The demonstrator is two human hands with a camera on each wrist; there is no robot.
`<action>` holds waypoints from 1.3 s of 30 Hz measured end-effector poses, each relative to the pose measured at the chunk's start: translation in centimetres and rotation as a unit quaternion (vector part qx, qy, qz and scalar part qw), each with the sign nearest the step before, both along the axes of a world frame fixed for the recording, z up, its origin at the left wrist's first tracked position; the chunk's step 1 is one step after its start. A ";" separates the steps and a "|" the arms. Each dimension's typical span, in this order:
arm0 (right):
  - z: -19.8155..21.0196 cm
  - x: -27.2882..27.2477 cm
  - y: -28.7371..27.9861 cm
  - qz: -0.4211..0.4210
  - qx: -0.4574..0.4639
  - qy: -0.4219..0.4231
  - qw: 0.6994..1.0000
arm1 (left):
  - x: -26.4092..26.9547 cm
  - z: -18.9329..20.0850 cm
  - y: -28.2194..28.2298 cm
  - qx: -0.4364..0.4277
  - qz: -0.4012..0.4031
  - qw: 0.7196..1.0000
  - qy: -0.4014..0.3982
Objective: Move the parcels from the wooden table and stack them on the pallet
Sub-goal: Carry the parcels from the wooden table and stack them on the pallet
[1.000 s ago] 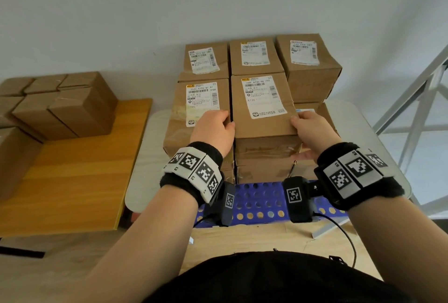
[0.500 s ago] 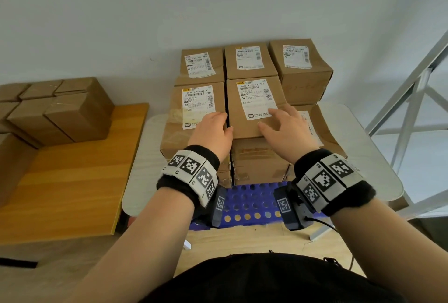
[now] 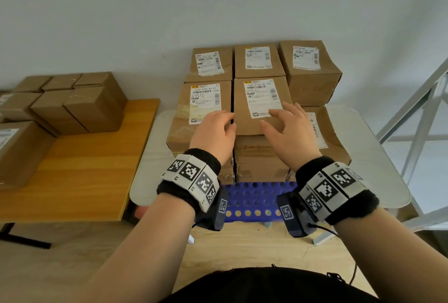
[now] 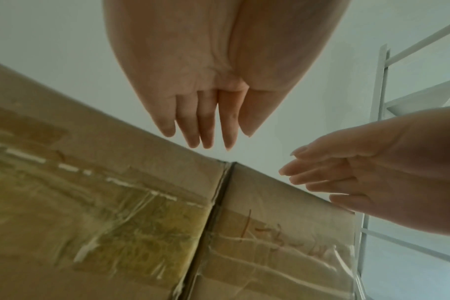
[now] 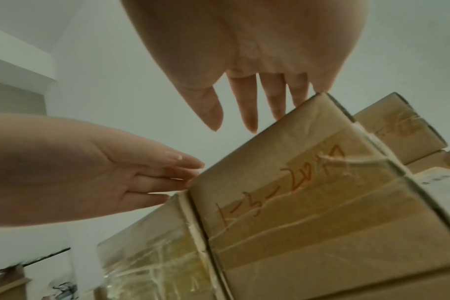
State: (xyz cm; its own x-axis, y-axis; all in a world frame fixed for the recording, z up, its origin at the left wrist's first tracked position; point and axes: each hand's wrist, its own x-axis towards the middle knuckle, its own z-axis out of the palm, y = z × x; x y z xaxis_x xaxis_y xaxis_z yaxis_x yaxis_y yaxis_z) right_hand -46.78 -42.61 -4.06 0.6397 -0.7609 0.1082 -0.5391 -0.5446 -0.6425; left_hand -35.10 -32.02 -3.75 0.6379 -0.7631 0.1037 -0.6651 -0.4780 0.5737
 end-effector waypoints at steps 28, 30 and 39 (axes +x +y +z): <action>2.2 22.7 32.8 0.266 0.053 -0.122 0.955 | 15.0 3.8 36.6 -0.131 0.276 0.952 -0.016; 2.0 24.8 35.2 0.280 0.056 -0.116 0.951 | 16.9 3.8 39.4 -0.134 0.285 0.949 -0.009; -0.7 34.4 39.4 0.298 0.084 -0.055 0.949 | 25.8 0.9 45.3 -0.128 0.327 0.936 0.042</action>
State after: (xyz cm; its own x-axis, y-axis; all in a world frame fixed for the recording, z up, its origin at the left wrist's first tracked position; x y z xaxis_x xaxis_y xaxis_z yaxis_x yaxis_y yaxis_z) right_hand -12.34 -3.19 -4.77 0.9539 -0.2798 0.1088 -0.0916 -0.6164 -0.7821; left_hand -9.27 13.30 -2.88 0.9734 -0.1649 0.1589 -0.2271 -0.6070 0.7615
